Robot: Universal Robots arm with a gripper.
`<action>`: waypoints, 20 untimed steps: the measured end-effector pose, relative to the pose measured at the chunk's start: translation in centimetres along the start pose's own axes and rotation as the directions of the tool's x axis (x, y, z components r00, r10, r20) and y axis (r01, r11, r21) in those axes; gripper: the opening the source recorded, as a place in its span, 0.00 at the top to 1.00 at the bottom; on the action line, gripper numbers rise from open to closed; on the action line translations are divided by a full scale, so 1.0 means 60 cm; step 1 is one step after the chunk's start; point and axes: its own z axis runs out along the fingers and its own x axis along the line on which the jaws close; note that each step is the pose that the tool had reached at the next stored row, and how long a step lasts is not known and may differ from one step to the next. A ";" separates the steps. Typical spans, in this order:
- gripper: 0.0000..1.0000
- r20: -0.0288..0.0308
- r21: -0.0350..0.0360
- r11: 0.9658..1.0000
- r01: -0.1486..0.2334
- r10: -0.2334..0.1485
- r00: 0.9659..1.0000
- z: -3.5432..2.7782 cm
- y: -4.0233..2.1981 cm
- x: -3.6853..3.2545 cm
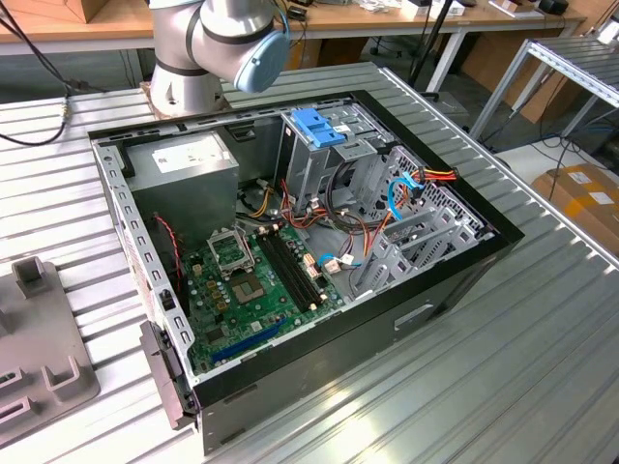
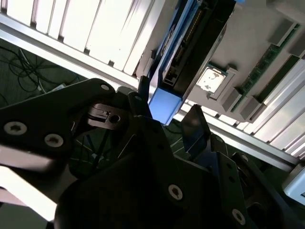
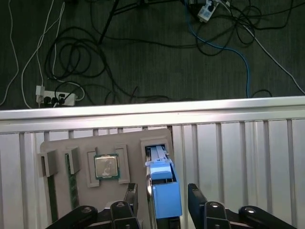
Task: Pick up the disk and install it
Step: 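Pick up the disk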
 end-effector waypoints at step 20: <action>0.46 -0.003 0.016 1.000 0.016 -0.016 1.000 0.019 0.002 0.000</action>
